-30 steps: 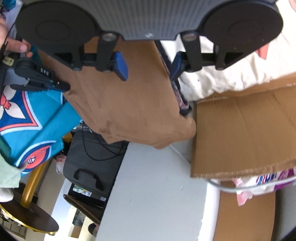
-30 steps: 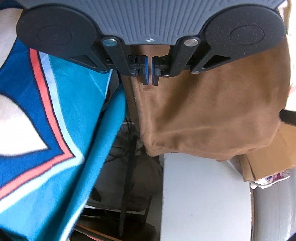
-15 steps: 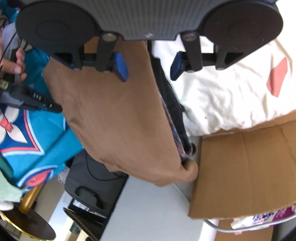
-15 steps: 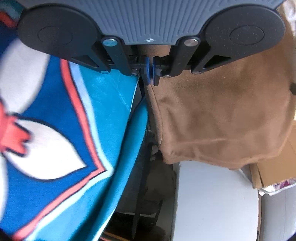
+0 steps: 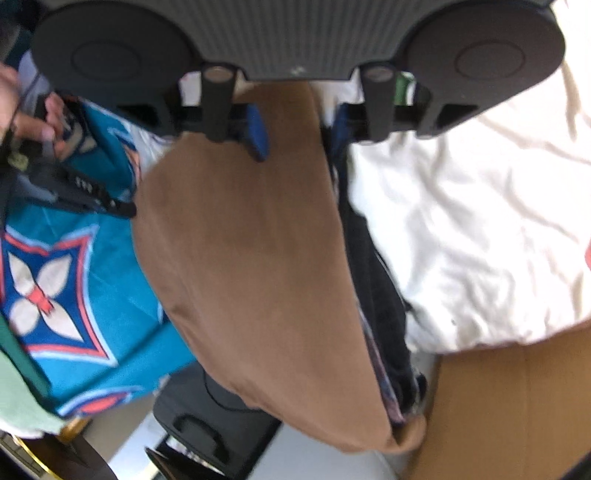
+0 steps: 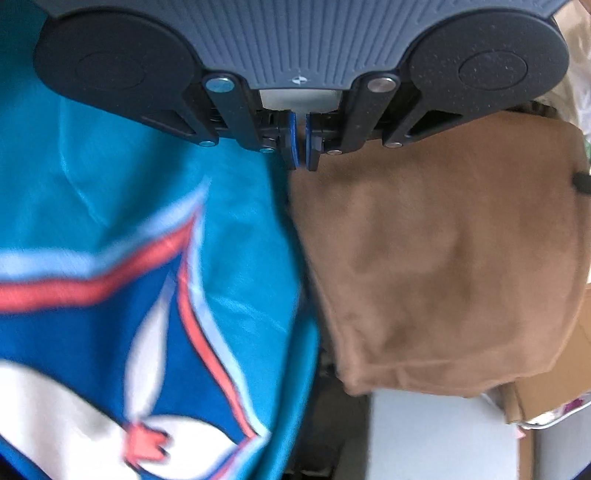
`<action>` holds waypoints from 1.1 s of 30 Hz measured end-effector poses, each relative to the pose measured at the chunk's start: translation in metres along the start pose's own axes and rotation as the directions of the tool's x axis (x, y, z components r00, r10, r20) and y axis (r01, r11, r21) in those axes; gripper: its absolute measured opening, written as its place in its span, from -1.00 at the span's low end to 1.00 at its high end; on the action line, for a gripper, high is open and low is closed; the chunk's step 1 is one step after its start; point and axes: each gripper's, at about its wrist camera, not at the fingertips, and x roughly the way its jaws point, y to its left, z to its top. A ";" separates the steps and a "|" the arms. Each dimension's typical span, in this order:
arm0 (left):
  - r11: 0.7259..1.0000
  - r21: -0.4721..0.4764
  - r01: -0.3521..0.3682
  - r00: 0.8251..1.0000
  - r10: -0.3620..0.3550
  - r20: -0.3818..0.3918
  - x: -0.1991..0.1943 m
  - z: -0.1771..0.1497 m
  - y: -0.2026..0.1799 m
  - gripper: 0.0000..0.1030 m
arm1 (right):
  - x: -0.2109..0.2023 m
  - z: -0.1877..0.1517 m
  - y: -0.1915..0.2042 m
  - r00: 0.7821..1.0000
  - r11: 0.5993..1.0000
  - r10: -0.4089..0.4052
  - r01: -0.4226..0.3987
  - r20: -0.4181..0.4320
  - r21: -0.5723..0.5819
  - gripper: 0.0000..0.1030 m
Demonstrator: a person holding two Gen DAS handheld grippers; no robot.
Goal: Fold clothes
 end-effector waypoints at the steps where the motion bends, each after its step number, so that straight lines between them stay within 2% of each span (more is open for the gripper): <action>1: 1.000 0.004 0.007 1.000 -0.007 -0.005 -0.002 -0.003 0.000 -0.58 | -0.001 -0.002 -0.002 1.000 1.000 0.003 -0.003 -0.008 0.013 -0.81; 3: 1.000 0.005 0.019 1.000 -0.019 -0.013 -0.006 -0.007 0.000 -0.73 | -0.006 -0.006 -0.003 1.000 0.999 0.015 -0.014 -0.018 0.031 -0.81; 6: 0.999 -0.013 0.041 0.999 -0.042 -0.030 -0.017 -0.011 0.001 -0.80 | -0.017 -0.009 0.000 0.999 0.999 0.039 -0.038 -0.021 0.038 -0.77; 8: 0.999 -0.017 0.050 0.998 -0.051 -0.044 -0.024 -0.013 0.000 -0.84 | -0.025 -0.010 0.004 0.998 0.997 0.060 -0.059 -0.023 0.052 -0.51; 11: 0.999 -0.013 0.050 0.996 -0.051 -0.068 -0.036 -0.018 -0.004 -0.87 | -0.039 -0.009 0.010 0.995 0.993 0.095 -0.093 -0.026 0.073 -0.25; 14: 0.999 0.001 0.039 0.995 -0.038 -0.091 -0.049 -0.020 -0.012 -0.86 | -0.047 -0.005 0.019 0.991 0.989 0.126 -0.121 -0.049 0.089 -0.13; 16: 1.000 0.001 0.001 0.994 -0.001 -0.105 -0.058 -0.017 -0.017 -0.79 | -0.054 0.001 0.022 0.988 0.985 0.140 -0.132 -0.061 0.112 -0.04; 17: 1.000 -0.008 -0.027 0.994 0.026 -0.108 -0.064 -0.015 -0.019 -0.64 | -0.058 0.005 0.024 0.987 0.982 0.148 -0.139 -0.067 0.127 0.05; 18: 0.998 -0.019 -0.055 0.993 0.052 -0.110 -0.069 -0.012 -0.021 -0.33 | -0.063 0.009 0.026 0.985 0.980 0.159 -0.148 -0.074 0.135 0.11; 19: 0.996 -0.029 -0.079 0.991 0.075 -0.109 -0.076 -0.009 -0.021 -0.18 | -0.068 0.013 0.029 0.983 0.979 0.168 -0.157 -0.079 0.133 0.23; 20: 0.994 -0.034 -0.107 0.989 0.103 -0.104 -0.083 -0.006 -0.023 0.16 | -0.074 0.018 0.032 0.981 0.978 0.176 -0.165 -0.083 0.130 0.34; 21: 0.990 -0.038 -0.137 0.986 0.133 -0.099 -0.090 -0.002 -0.025 0.38 | -0.080 0.022 0.034 0.979 0.976 0.186 -0.174 -0.088 0.131 0.40; 23: 0.980 -0.049 -0.191 0.977 0.185 -0.104 -0.103 0.008 -0.029 0.54 | -0.091 0.033 0.034 0.971 0.967 0.214 -0.195 -0.106 0.165 0.68; 24: 0.977 -0.062 -0.206 0.974 0.199 -0.110 -0.110 0.013 -0.030 0.60 | -0.097 0.039 0.033 0.968 0.961 0.222 -0.197 -0.117 0.192 0.74; 28: 0.968 -0.086 -0.237 0.965 0.225 -0.132 -0.142 0.037 -0.037 0.82 | -0.125 0.061 0.032 0.960 0.937 0.243 -0.195 -0.139 0.289 0.81; 30: 0.970 -0.084 -0.227 0.968 0.214 -0.133 -0.161 0.049 -0.044 0.85 | -0.137 0.070 0.035 0.955 0.938 0.247 -0.193 -0.164 0.290 0.83; 33: 0.962 -0.078 -0.261 0.961 0.252 -0.118 -0.187 0.063 -0.059 0.92 | -0.157 0.085 0.038 0.946 0.933 0.261 -0.197 -0.190 0.302 0.95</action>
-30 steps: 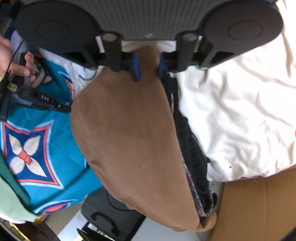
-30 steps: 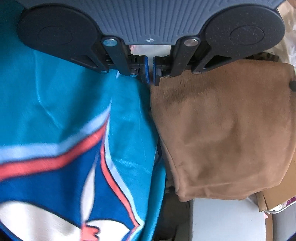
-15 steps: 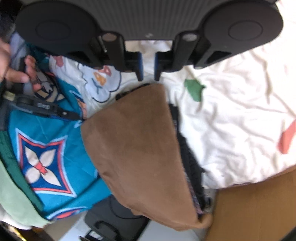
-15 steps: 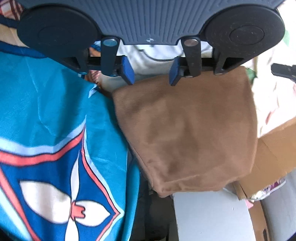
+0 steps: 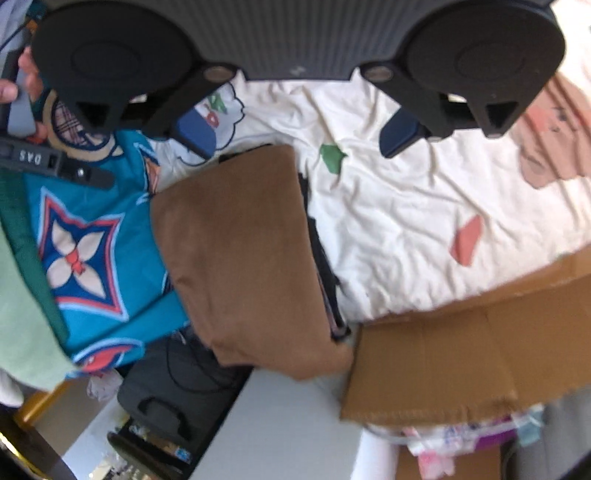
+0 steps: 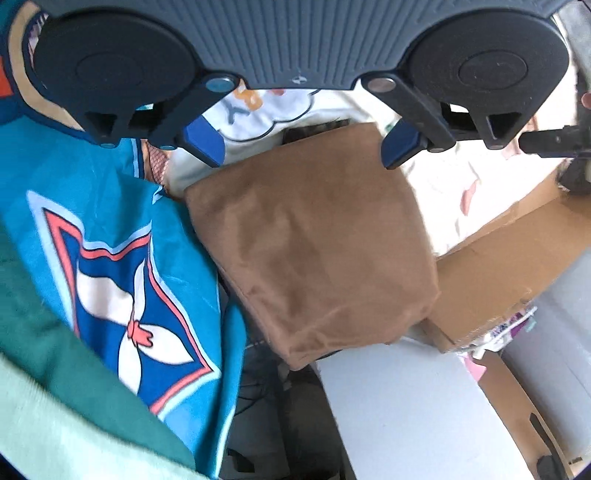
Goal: Fold clothes
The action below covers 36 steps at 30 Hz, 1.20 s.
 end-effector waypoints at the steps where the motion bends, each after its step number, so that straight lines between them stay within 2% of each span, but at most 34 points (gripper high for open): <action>1: 1.000 0.005 -0.018 1.000 0.018 0.002 -0.007 0.003 -0.006 0.92 | -0.007 0.003 0.003 1.000 1.000 -0.001 0.001 -0.008 0.007 0.96; 6: 0.998 -0.020 -0.066 0.998 0.066 0.015 -0.052 0.012 -0.011 0.92 | -0.050 0.015 0.025 1.000 0.999 0.018 -0.018 -0.017 0.029 0.96; 11: 0.992 -0.019 -0.127 0.992 0.127 0.026 -0.103 0.025 -0.010 0.92 | -0.088 0.022 0.046 0.999 0.999 0.001 0.001 -0.038 0.033 0.97; 17: 0.990 -0.015 -0.141 0.990 0.141 -0.008 -0.165 0.029 -0.008 0.94 | -0.130 0.021 0.075 0.998 1.000 0.016 -0.016 -0.054 0.005 0.97; 20: 0.987 -0.022 -0.157 0.988 0.157 -0.003 -0.198 0.025 -0.004 0.94 | -0.156 0.019 0.092 0.998 0.997 0.064 -0.065 -0.028 -0.035 0.97; 25: 0.982 -0.022 -0.189 0.982 0.190 0.023 -0.257 0.015 0.003 0.95 | -0.193 0.019 0.109 0.996 0.994 0.089 -0.089 0.004 -0.056 0.97; 32: 0.962 0.016 -0.272 0.960 0.270 0.071 -0.341 -0.003 0.002 0.99 | -0.239 0.018 0.135 0.993 0.988 0.111 -0.106 0.034 -0.111 0.97; 36: 0.954 0.026 -0.298 0.952 0.295 0.084 -0.374 -0.025 0.003 0.99 | -0.258 0.012 0.146 0.992 0.983 0.118 -0.111 0.040 -0.143 0.97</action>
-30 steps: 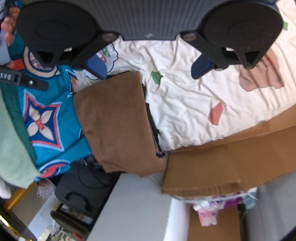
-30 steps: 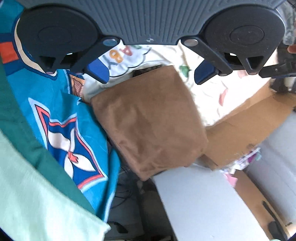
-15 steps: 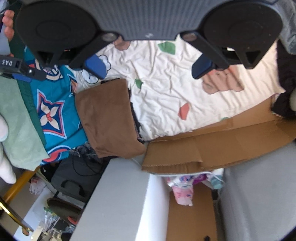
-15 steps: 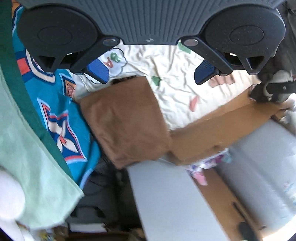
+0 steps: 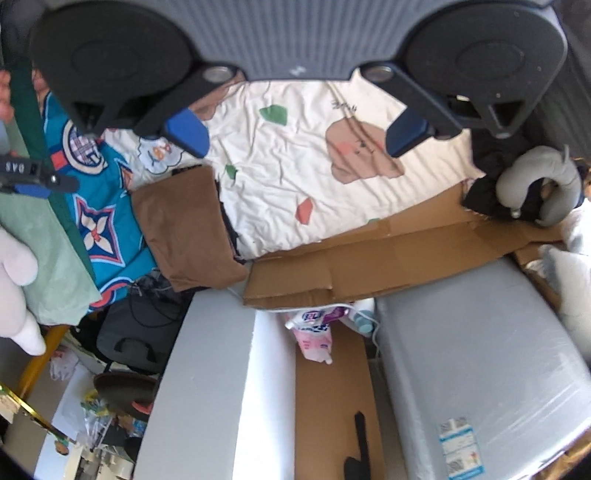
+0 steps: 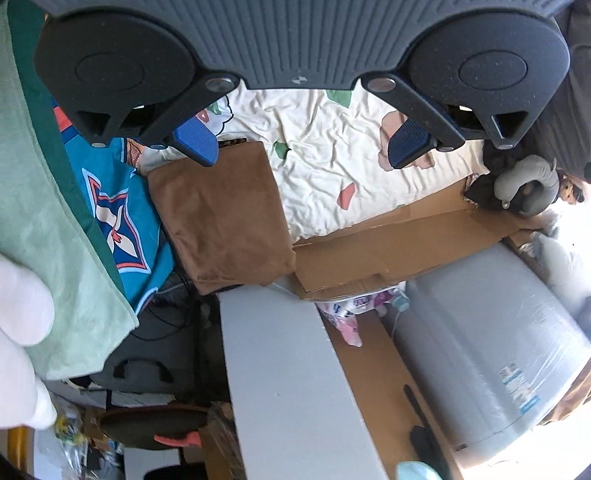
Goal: Fold clothes
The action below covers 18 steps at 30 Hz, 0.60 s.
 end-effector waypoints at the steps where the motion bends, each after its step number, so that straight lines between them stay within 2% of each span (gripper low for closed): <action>1: 1.000 0.004 -0.008 1.000 0.008 0.005 -0.006 -0.005 0.002 0.99 | -0.004 -0.002 0.003 1.000 1.000 0.002 -0.002 0.002 -0.006 0.97; 3: 1.000 -0.001 -0.030 0.999 0.030 0.026 -0.020 -0.020 0.007 0.99 | -0.013 -0.006 0.007 1.000 1.000 0.005 -0.005 0.016 -0.016 0.97; 8: 0.994 -0.102 -0.040 0.995 0.049 0.087 -0.053 -0.064 0.023 0.99 | -0.039 -0.023 0.009 0.998 1.000 -0.002 0.004 0.062 -0.031 0.97; 13: 0.984 -0.168 -0.058 0.987 0.081 0.138 -0.069 -0.105 0.026 0.99 | -0.057 -0.047 0.006 0.996 0.999 0.017 -0.012 0.088 -0.047 0.97; 18: 0.960 -0.256 -0.111 0.967 0.164 0.194 -0.072 -0.137 0.023 0.99 | -0.064 -0.068 0.006 0.991 0.998 0.016 -0.007 0.134 -0.065 0.97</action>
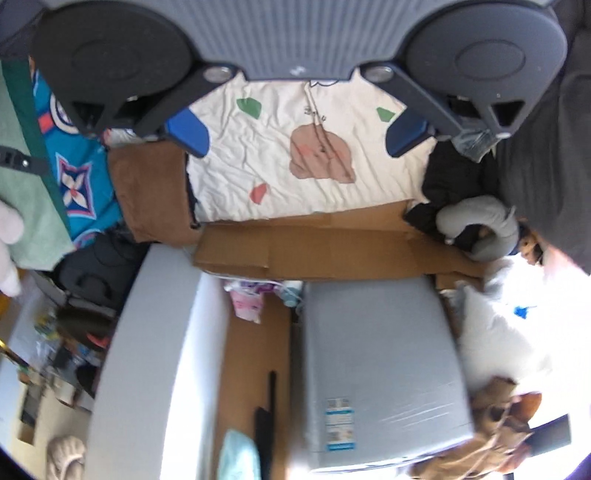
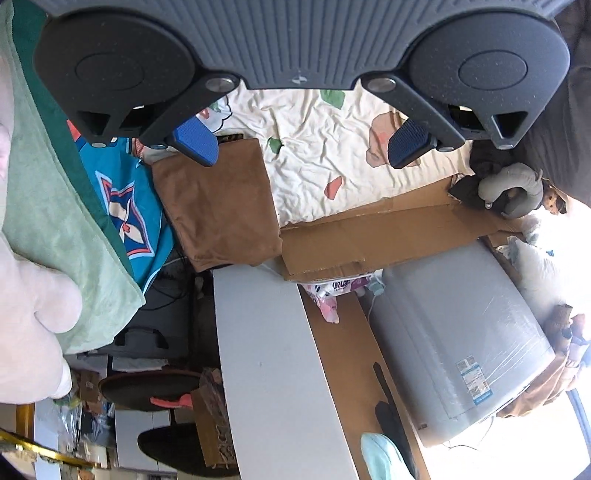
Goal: Fold clothes
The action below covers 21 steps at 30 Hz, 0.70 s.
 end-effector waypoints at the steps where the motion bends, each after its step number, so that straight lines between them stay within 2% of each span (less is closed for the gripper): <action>1: 1.000 -0.012 -0.009 1.000 0.009 0.009 -0.001 -0.006 0.000 0.99 | 0.000 -0.004 0.001 1.000 1.000 0.000 0.000 0.002 -0.004 0.97; 6: 0.996 -0.068 -0.051 0.997 0.054 0.046 0.002 -0.035 0.000 0.99 | 0.010 -0.023 0.003 0.999 0.999 0.046 -0.046 -0.019 0.007 0.97; 12: 0.990 -0.115 -0.075 0.994 0.084 0.072 0.021 -0.072 -0.005 0.99 | 0.035 -0.042 0.013 0.998 0.998 0.059 -0.059 -0.011 0.019 0.97; 15: 0.986 -0.147 -0.071 0.994 0.083 0.073 0.035 -0.081 -0.006 0.99 | 0.042 -0.048 0.021 0.992 0.992 0.127 -0.127 0.011 -0.014 0.97; 18: 0.984 -0.169 -0.056 0.997 0.066 0.049 0.051 -0.090 -0.009 0.99 | 0.050 -0.054 0.030 0.992 0.990 0.127 -0.126 0.013 -0.055 0.97; 21: 0.984 -0.165 -0.071 0.996 0.080 0.048 0.057 -0.095 -0.014 0.99 | 0.060 -0.060 0.038 0.992 0.986 0.127 -0.128 -0.016 -0.104 0.97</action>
